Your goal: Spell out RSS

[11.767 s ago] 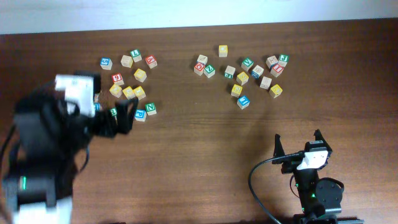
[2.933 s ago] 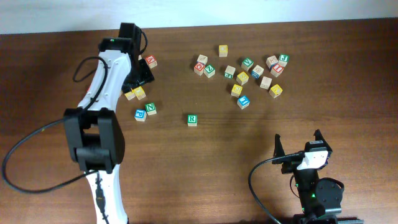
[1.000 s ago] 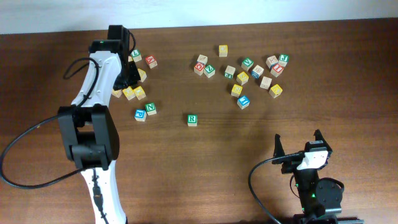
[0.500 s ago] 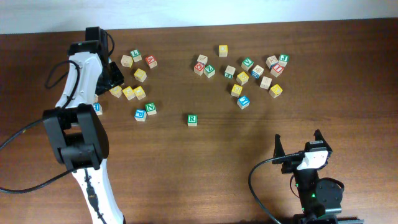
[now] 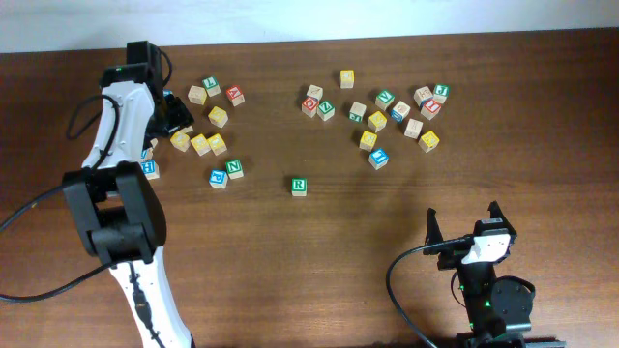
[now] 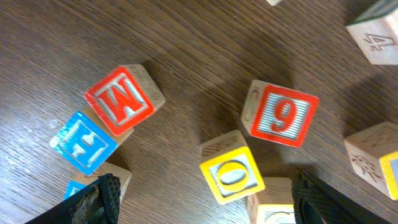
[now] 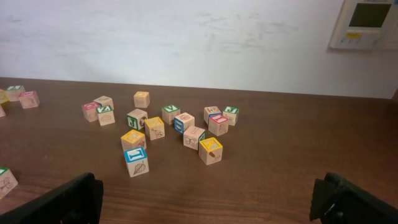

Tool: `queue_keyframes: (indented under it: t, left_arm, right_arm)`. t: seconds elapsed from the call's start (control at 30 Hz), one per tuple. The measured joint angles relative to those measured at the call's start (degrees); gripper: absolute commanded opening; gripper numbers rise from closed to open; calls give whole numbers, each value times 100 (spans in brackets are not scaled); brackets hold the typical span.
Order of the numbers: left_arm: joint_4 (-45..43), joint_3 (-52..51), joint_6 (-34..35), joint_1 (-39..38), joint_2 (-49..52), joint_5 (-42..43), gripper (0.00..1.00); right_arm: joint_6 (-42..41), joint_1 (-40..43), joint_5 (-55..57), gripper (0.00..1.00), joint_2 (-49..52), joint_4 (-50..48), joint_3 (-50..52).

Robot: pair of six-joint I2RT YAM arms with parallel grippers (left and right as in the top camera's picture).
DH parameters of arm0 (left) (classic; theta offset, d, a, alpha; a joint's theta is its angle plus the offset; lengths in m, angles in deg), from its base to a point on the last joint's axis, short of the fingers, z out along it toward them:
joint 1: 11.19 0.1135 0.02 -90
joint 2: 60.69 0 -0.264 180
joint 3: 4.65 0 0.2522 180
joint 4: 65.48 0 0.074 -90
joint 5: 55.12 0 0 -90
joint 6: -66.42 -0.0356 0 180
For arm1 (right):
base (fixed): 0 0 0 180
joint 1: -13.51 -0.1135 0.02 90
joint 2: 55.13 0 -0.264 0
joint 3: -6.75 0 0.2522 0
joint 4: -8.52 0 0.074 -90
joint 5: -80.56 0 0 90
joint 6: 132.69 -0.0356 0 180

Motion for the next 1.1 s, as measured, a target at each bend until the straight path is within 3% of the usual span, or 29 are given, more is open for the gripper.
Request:
queue_keyframes:
  t: [0.2, 0.23, 0.3, 0.33, 0.53, 0.63, 0.9, 1.1]
  left_arm:
    - [4, 0, -2, 42, 0, 374, 79]
    - [2, 0, -2, 42, 0, 487, 82]
    - [0, 0, 4, 35, 0, 748, 99]
    - [2, 0, 7, 35, 0, 874, 99]
    - [13, 0, -61, -4, 0, 1381, 94]
    - [9, 0, -153, -59, 0, 1445, 86]
    - [149, 0, -693, -127, 0, 1414, 90]
    - [234, 0, -1200, -127, 0, 1416, 86]
  right_arm:
    - [-4, 0, 2, 98, 0, 0, 0]
    - [-2, 0, 2, 98, 0, 0, 0]
    - [-2, 0, 2, 98, 0, 0, 0]
    - [0, 0, 2, 98, 0, 0, 0]
    - [-4, 0, 2, 98, 0, 0, 0]
    - [-4, 0, 2, 98, 0, 0, 0]
    - [-2, 0, 2, 98, 0, 0, 0]
    - [0, 0, 2, 98, 0, 0, 0]
